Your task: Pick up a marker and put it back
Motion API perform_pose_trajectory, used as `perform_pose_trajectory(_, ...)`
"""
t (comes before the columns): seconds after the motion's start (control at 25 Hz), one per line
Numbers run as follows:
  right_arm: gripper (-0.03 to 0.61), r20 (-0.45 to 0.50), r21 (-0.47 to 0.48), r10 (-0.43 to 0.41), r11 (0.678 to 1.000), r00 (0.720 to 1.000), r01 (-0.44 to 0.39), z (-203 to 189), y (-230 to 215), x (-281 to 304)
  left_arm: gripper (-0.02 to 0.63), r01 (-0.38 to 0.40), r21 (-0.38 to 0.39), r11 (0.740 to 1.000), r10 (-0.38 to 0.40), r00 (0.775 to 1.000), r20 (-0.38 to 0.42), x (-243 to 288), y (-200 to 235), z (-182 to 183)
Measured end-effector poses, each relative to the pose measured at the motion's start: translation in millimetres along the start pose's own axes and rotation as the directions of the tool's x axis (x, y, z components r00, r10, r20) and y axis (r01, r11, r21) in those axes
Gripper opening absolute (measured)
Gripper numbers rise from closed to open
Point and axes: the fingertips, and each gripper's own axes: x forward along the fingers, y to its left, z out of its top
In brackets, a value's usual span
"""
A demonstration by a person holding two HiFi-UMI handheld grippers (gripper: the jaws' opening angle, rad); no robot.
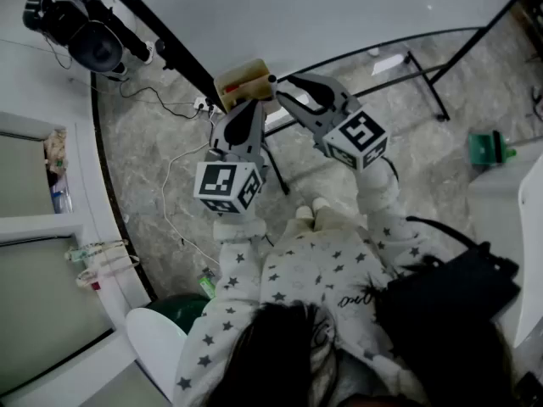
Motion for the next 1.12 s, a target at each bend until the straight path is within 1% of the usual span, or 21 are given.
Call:
perform_pose_trajectory(0.16,0.129,-0.011,-0.023,0.019,1.000,1.000,-0.019,-5,8,5,0.000,0.013,0.007,1.000,-0.013,1.000,-0.005,-7,-2,-2)
perform_pose_trajectory(0.32,0.129,-0.023,-0.020,0.054,0.998,0.998,-0.054,-10,19,8,0.000,0.015,0.006,1.000,-0.015,1.000,-0.006,-17,-6,-3)
perform_pose_trajectory(0.64,0.129,-0.028,-0.014,0.059,0.998,0.998,-0.059,-13,29,17,0.000,0.004,0.006,1.000,-0.003,1.000,-0.018,-26,-12,-4)
perform_pose_trajectory(0.84,0.127,-0.070,-0.048,0.076,0.996,0.995,-0.079,-19,33,22,0.000,-0.005,0.001,1.000,0.005,1.000,-0.020,-26,-10,-3)
perform_pose_trajectory(0.88,0.081,-0.073,-0.050,0.075,0.996,0.995,-0.079,-19,33,23,0.000,-0.006,0.000,1.000,0.006,1.000,-0.020,-26,-10,-3)
perform_pose_trajectory(1.12,0.081,-0.075,-0.054,0.075,0.995,0.994,-0.079,-22,33,24,0.000,-0.011,-0.001,1.000,0.011,1.000,-0.023,-25,-10,-5)
